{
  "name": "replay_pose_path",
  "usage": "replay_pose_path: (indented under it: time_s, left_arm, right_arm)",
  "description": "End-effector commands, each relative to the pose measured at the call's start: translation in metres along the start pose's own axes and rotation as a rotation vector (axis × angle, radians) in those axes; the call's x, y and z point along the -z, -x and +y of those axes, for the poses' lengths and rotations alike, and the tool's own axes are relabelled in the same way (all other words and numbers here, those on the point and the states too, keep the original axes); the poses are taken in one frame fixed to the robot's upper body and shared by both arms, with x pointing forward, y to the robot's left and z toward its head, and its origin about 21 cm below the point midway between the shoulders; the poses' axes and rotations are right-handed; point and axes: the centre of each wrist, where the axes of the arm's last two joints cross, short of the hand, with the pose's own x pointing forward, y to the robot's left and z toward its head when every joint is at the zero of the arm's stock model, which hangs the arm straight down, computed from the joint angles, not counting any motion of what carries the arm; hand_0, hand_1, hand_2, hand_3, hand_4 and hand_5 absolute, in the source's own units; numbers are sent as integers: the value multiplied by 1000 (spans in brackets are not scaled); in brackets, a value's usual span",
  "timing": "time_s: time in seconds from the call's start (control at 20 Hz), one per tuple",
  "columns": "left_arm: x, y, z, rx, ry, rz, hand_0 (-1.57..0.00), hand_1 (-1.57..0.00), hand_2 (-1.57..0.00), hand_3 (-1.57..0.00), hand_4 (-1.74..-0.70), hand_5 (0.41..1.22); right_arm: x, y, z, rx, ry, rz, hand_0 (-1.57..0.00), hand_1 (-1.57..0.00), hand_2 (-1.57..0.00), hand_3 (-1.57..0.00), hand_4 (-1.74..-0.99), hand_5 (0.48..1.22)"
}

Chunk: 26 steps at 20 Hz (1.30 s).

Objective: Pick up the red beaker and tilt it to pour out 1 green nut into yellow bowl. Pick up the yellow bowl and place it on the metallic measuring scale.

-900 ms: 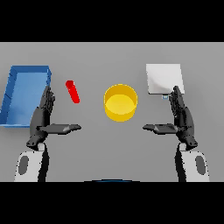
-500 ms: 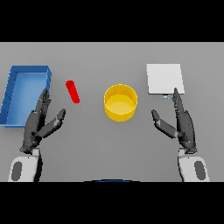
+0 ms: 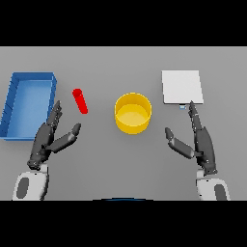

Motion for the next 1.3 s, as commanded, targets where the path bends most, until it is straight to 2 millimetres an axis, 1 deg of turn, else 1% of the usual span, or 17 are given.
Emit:
replay_pose_path:
  time_s: [0.0, 0.1, 0.15, 0.2, 0.35, 0.4, 0.5, 0.6, 0.75, 0.8, 0.85, 0.95, 1.0, 1.05, 1.1, 1.2, 1.25]
  left_arm:
    - [8, 4, -4, -1, 9, -1, 1, 1, 1, 1, -1191, 611]
    - [22, 6, -5, 16, 12, -11, 1, 1, 1, 1, -1219, 622]
    - [28, 10, -8, 25, 11, -3, 1, 1, 1, 1, -1222, 626]
    - [37, 9, -8, 37, 6, -2, 1, 1, 1, 1, -1227, 629]
    - [53, 15, -8, 40, 12, 4, 1, 1, 1, 1, -1248, 650]
    - [57, 16, -9, 40, 10, -4, 1, 1, 1, 1, -1255, 660]
    - [71, 17, -12, 46, 11, 5, 1, 1, 1, 1, -1267, 673]
    - [79, 19, -11, 44, 19, -3, 1, 1, 1, 1, -1276, 680]
    - [91, 18, -16, 52, 27, 3, 1, 1, 1, 1, -1292, 688]
    - [93, 18, -19, 55, 34, 1, 1, 1, 1, 1, -1298, 689]
    - [96, 18, -22, 65, 35, 3, 1, 1, 1, 1, -1298, 691]
    - [104, 15, -21, 63, 30, 9, 1, 1, 1, 1, -1293, 686]
    - [107, 16, -25, 59, 34, 16, 1, 1, 1, 1, -1290, 684]
    - [111, 16, -21, 64, 31, 20, 1, 1, 1, 1, -1289, 683]
    - [114, 16, -24, 60, 35, 34, 1, 1, 1, 1, -1289, 683]
    - [120, 13, -26, 53, 44, 17, 1, 1, 1, 1, -1297, 686]
    - [120, 14, -26, 41, 45, 4, 1, 1, 1, 1, -1309, 688]
  right_arm:
    - [-1, 0, -4, -17, -5, 2, 1, 1, 1, 1, -1230, 617]
    - [3, -4, -2, -22, -4, 1, 1, 1, 1, 1, -1246, 627]
    - [4, -5, 1, -12, -8, -8, 1, 1, 1, 1, -1256, 631]
    - [4, -3, 0, -15, -3, -4, 1, 1, 1, 1, -1260, 633]
    - [4, -3, -2, 9, -7, -1, 1, 1, 1, 1, -1280, 634]
    - [5, -3, -2, -2, -7, -10, 1, 1, 1, 1, -1281, 635]
    - [4, -3, -3, -10, -9, 0, 1, 1, 1, 1, -1274, 635]
    - [3, -1, -6, -16, 0, 5, 1, 1, 1, 1, -1267, 635]
    - [2, 1, -4, -4, -7, 2, 1, 1, 1, 1, -1267, 640]
    - [5, -1, -3, 3, -3, 0, 1, 1, 1, 1, -1270, 642]
    - [4, -2, -2, -1, -3, -4, 1, 1, 1, 1, -1272, 644]
    - [2, -2, -5, -9, 0, -3, 1, 1, 1, 1, -1267, 644]
    - [3, -3, -3, 0, -2, -5, 1, 1, 1, 1, -1269, 643]
    - [2, 0, -4, 4, -2, 5, 1, 1, 1, 1, -1269, 642]
    - [4, 1, -9, -2, 3, 10, 1, 1, 1, 1, -1268, 641]
    - [0, 3, -9, 6, 2, 13, 1, 1, 1, 1, -1268, 639]
    - [2, 0, -5, 7, -1, 1, 1, 1, 1, 1, -1269, 640]
